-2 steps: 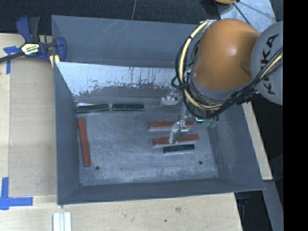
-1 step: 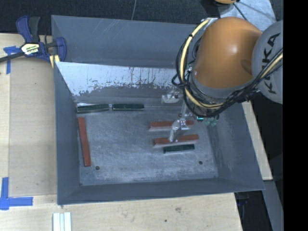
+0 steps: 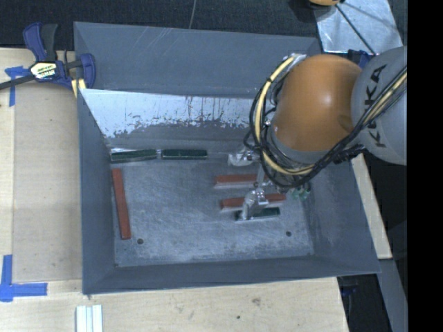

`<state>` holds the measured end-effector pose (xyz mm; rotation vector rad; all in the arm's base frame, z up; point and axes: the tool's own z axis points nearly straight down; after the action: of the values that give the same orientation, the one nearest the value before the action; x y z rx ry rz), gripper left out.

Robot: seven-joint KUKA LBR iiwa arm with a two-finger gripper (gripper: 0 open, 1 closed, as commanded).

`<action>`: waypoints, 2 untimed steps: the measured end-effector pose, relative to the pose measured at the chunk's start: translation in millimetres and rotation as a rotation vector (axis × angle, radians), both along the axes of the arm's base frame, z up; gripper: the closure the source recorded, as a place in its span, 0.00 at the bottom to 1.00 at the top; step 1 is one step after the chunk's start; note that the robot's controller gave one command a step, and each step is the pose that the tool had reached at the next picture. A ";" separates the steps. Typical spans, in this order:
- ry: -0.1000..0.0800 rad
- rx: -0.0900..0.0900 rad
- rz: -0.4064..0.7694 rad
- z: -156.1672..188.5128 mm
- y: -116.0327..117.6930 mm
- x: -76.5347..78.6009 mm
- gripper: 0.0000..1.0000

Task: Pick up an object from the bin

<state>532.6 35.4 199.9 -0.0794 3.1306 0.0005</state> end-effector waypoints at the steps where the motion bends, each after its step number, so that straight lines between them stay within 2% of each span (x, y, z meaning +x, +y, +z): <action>1: 0.003 0.000 -0.041 -60.3 -6.3 -0.1 0.00; 2: -0.018 0.002 -0.024 -121.4 -14.3 20.8 1.00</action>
Offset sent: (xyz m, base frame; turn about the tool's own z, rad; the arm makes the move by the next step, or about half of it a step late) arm 0.0123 -0.0142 -0.1298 0.0225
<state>553.4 21.1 78.5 -0.0409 3.1128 0.0026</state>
